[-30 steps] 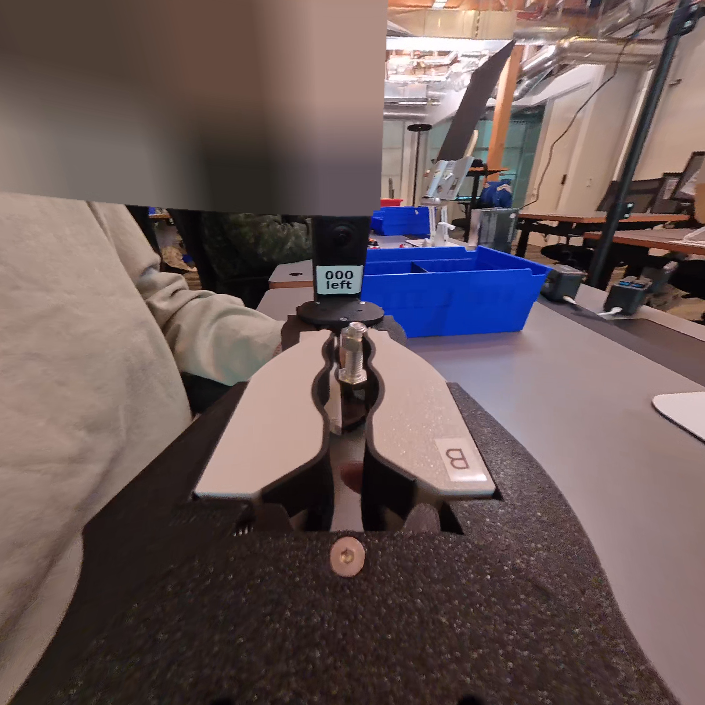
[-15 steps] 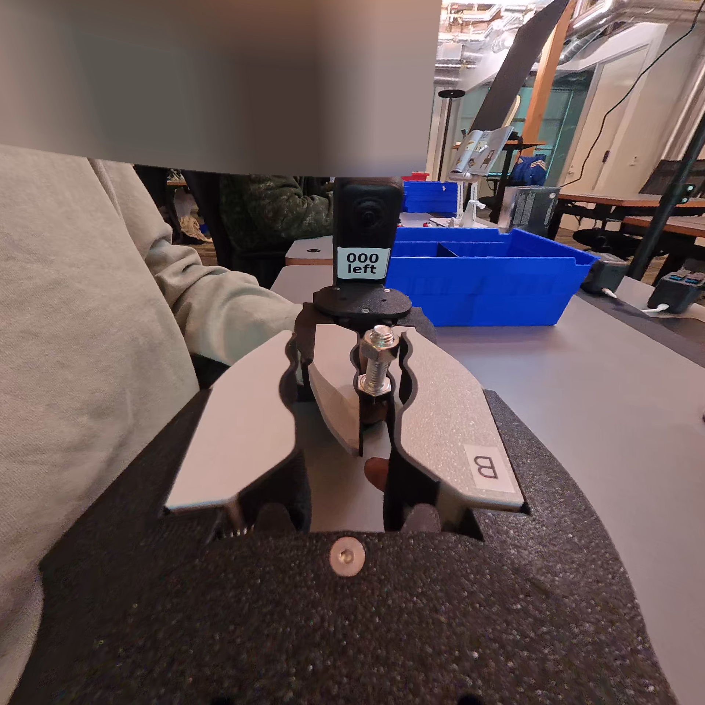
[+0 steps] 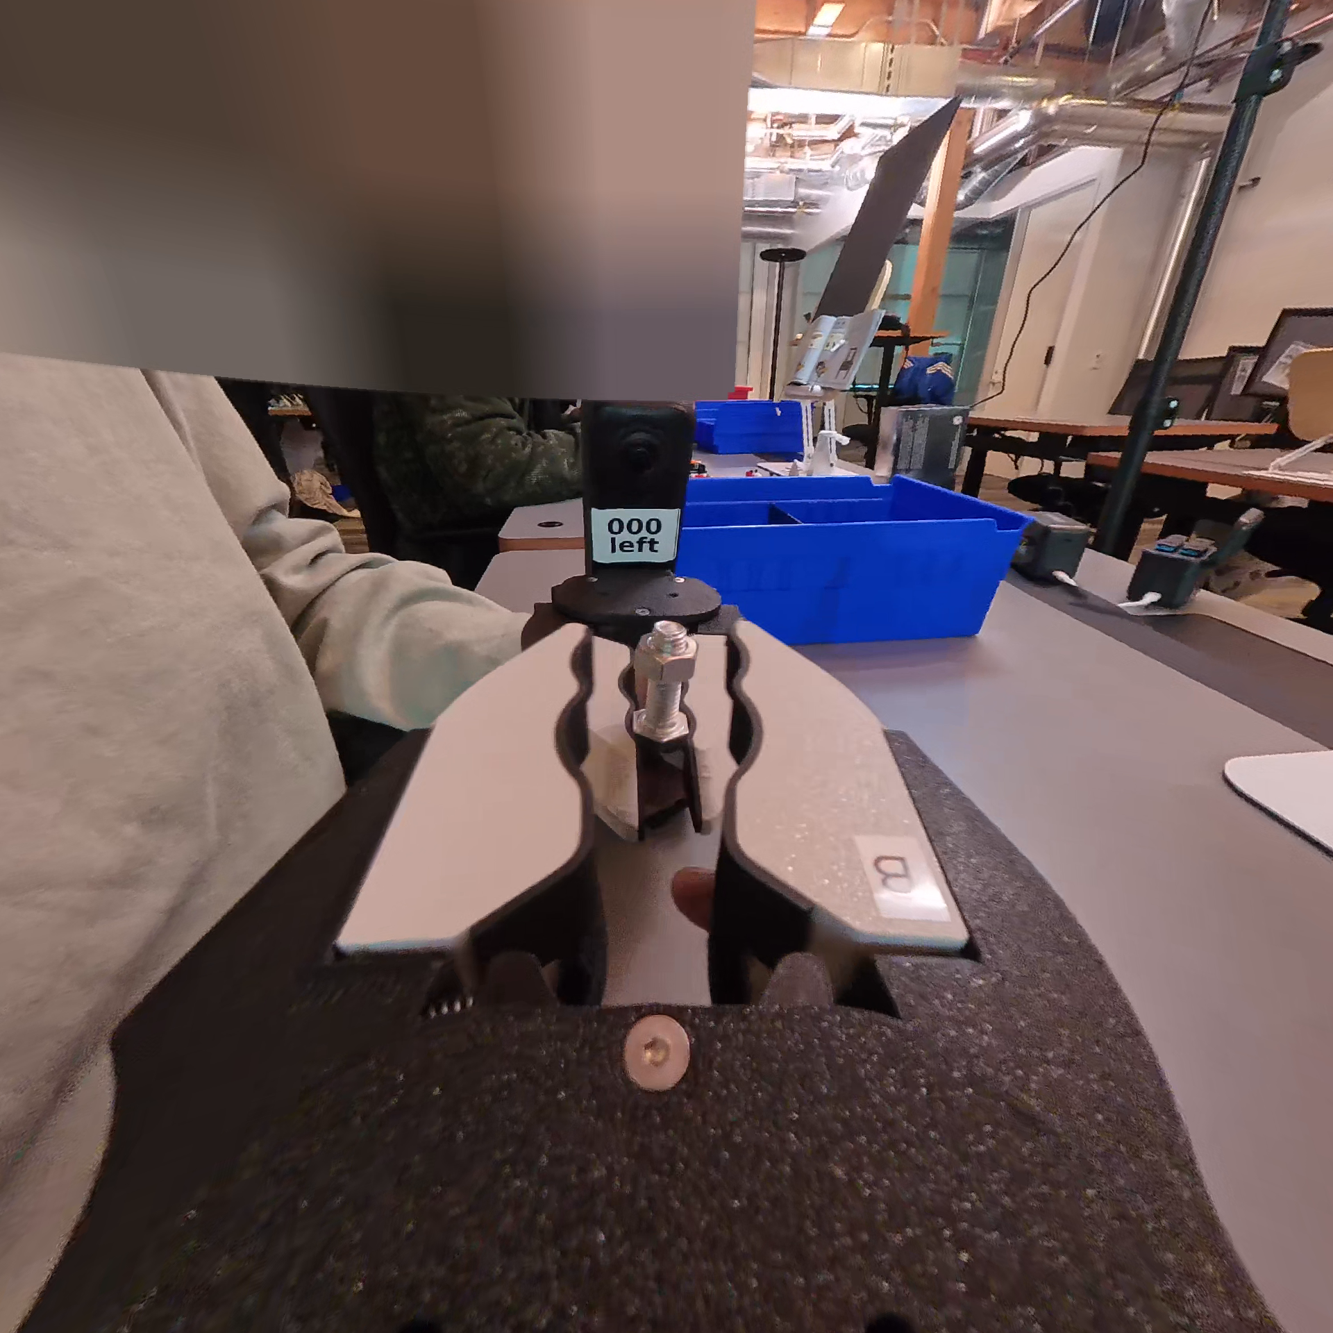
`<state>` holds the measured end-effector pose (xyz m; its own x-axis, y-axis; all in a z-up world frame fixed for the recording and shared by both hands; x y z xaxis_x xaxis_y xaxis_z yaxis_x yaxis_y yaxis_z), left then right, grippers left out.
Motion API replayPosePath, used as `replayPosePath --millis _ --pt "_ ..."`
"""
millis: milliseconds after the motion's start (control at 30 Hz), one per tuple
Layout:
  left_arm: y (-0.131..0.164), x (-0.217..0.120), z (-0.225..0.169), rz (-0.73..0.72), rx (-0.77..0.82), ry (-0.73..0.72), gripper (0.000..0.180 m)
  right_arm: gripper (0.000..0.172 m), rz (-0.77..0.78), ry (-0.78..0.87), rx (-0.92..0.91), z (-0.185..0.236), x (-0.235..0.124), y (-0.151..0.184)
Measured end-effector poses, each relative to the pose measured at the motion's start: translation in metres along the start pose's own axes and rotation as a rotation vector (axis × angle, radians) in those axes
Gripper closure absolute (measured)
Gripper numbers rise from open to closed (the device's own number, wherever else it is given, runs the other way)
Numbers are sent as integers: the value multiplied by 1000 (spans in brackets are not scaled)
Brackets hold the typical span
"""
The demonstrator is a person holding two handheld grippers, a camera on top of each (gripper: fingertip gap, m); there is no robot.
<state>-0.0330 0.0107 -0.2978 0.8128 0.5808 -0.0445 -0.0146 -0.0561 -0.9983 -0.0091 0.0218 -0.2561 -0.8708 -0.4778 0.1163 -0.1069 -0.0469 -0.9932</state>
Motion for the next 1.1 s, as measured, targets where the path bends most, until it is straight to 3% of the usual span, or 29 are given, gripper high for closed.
replayPosePath --millis 100,333,567,700,800,933,1033,1100 --pt "1 1 -1 12 10 4 167 121 48 -20 -9 4 9 6" --pt "1 1 -1 12 8 2 167 117 101 -71 -31 13 18 12" --pt "0 -1 1 -3 -3 -6 167 140 78 -22 -7 4 4 7" --pt "-1 -1 1 -8 -8 -10 167 164 69 -23 -7 4 -3 5" --pt "-1 -1 2 -12 -11 -10 167 169 28 -23 -9 4 -6 -1" --pt "0 -1 0 -3 -3 -4 167 148 -4 23 -18 -1 -4 -2" --pt "1 0 -1 9 7 1 167 122 57 14 -14 1 7 7" --pt "1 1 -2 18 15 4 167 115 113 -3 -21 3 14 14"
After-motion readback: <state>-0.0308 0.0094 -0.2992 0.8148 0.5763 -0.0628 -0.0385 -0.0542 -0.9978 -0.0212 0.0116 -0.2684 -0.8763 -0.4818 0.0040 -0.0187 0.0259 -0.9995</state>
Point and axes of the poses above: each gripper's, where its closed fingertips meet, x out along the fingers, y out of its underside, z = x × y across the jaws, the point moved 3 cm from there along -x, back along the fingers, and after that the axes turned 4 degrees about -y, right-handed, at the moved point
